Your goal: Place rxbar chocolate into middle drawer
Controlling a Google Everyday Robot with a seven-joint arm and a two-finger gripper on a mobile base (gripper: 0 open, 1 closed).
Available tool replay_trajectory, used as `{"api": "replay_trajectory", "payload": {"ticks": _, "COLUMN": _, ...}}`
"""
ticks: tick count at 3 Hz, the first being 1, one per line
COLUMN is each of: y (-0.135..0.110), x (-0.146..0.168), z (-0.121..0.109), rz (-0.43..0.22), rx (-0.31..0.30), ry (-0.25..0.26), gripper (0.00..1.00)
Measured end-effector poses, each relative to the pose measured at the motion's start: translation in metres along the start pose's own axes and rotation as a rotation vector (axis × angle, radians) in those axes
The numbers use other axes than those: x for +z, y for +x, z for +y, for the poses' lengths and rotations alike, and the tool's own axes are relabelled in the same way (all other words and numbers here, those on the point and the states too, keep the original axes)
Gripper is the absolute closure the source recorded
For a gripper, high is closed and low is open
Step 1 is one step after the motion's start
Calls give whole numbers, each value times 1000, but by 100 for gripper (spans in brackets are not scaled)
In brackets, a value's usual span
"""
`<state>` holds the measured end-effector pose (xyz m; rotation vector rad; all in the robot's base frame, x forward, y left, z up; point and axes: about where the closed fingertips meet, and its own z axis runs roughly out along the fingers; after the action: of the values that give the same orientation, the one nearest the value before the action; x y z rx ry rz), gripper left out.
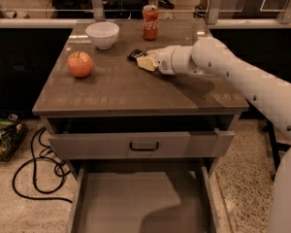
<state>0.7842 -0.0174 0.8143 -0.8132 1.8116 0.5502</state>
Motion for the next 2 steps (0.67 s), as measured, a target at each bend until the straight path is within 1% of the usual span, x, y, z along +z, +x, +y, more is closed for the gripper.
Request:
{"api": "replay_trajectory", "payload": {"ticks": 1, "y": -8, "x": -6, "z": 4, "rz": -5, "rx": -15, "ry": -8, "gripper": 100}}
{"api": "replay_trajectory", "payload": {"ticks": 2, "y": -32, "x": -40, "z": 14, "rz": -18, "rx": -67, "ry": -17, "gripper": 100}}
